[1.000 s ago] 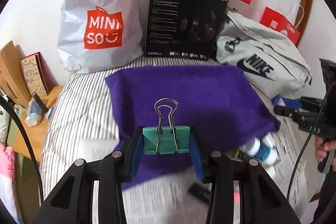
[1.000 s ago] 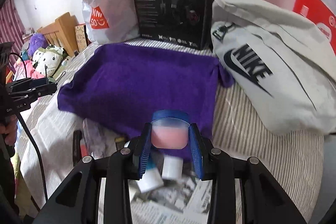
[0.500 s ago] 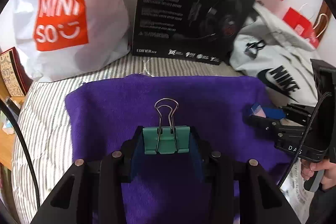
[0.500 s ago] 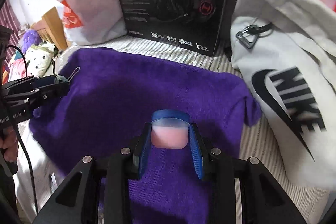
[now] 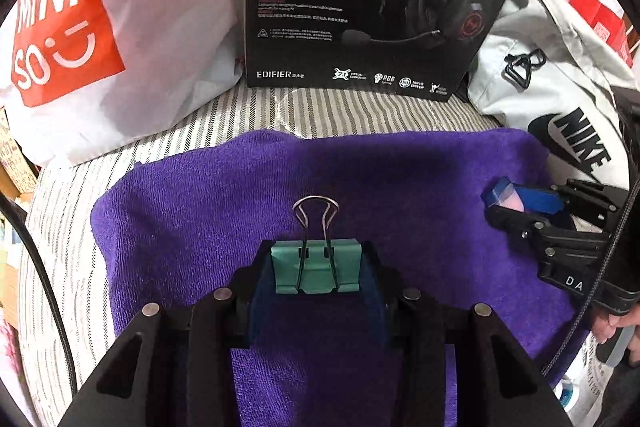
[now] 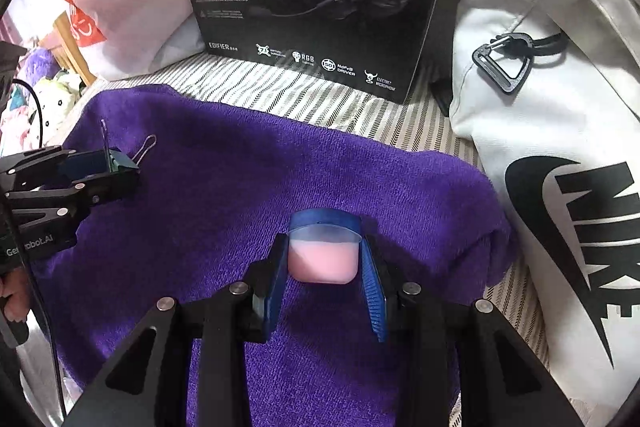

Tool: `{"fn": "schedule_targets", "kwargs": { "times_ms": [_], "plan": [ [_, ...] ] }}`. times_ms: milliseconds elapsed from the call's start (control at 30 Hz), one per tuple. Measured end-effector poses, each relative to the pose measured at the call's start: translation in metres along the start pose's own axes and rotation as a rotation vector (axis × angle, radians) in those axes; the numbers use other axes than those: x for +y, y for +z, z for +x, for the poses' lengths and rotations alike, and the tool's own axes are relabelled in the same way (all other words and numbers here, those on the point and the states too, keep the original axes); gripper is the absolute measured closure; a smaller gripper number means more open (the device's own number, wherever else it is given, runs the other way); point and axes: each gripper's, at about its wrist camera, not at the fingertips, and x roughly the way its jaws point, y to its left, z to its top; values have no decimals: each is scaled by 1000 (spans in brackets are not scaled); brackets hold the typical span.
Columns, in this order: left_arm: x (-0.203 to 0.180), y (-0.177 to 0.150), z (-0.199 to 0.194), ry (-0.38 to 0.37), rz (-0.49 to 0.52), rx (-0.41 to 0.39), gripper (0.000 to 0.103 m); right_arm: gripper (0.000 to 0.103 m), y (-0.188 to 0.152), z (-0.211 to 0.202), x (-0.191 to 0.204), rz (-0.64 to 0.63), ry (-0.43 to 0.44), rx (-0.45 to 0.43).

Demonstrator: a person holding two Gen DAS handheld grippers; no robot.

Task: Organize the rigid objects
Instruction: 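Carry clip and jar onto the purple towel and open both tools, then lift both tools away from the towel back toward the items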

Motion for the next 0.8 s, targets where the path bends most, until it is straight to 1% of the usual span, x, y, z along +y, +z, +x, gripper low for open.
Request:
{"fn": "schedule_targets", "kwargs": {
  "times_ms": [100,167,233,267,333,400,467,500,567,700,800],
  "plan": [
    [-5,-1,1,22,28,14,63,67,0,0,1,-13,1,1],
    [-7,0,1,18,36,31,55,64,0,-1,1,-16,5,16],
    [-9,-3,0,11,33,47,39,56,-4,-4,1,-20,-2,41],
    [-11,-5,0,17,34,51,37,56,-7,-6,1,-29,-8,48],
    [-15,-12,-2,58,47,50,37,55,-13,-11,3,-48,-23,56],
    [-16,-18,-5,81,35,50,38,55,-20,-18,4,-54,-31,61],
    [-13,-25,-15,63,-1,51,42,55,-28,-33,5,-36,-19,45],
    [-12,-30,-25,41,-17,39,43,55,-31,-39,6,-31,-9,37],
    [-12,-39,-43,33,-23,11,43,55,-41,-57,9,-30,9,15],
    [-19,-65,-89,56,-16,-40,43,55,-64,-98,15,-34,16,-40],
    [-20,-92,-118,63,-30,-53,43,53,-85,-126,19,-22,27,-75]
  ]
}}
